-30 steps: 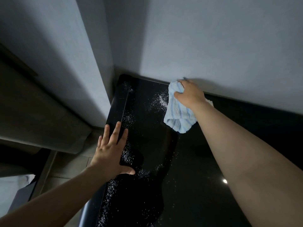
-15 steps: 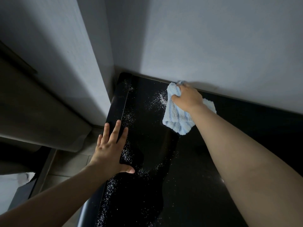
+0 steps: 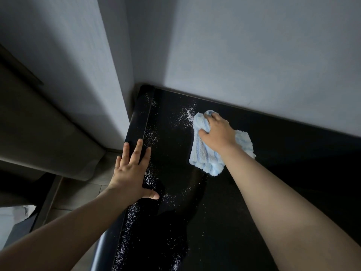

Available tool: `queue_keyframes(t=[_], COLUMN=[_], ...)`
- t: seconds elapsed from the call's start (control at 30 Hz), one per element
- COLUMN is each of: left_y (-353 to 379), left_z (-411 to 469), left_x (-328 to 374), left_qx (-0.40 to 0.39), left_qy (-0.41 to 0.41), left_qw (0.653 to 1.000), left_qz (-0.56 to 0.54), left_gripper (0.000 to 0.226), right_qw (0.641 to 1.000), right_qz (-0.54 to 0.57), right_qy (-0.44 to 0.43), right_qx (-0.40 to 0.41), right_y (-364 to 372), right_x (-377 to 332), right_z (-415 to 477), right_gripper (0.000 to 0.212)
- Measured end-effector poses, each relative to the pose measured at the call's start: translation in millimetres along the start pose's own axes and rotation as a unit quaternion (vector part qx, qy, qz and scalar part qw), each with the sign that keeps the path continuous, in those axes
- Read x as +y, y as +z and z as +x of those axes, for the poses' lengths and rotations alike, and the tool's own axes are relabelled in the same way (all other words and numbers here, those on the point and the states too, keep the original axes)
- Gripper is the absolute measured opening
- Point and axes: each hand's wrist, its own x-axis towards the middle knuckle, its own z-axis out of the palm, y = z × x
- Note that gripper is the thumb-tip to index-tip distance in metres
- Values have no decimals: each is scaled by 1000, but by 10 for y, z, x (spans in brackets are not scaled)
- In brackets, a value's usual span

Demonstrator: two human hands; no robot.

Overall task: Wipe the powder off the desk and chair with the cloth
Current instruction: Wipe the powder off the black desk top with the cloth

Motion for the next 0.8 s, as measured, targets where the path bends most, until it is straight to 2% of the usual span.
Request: queue_keyframes(t=[0.8], left_y=[37], left_z=[33], left_x=[-41], left_qx=[17], left_qy=[16], left_qw=[1000], left_qz=[9], left_gripper=[142], right_qw=[1000], right_qz=[-8], right_qy=[29], right_qx=[10], right_y=[265], right_x=[-88], right_z=[-935], right_gripper=[60])
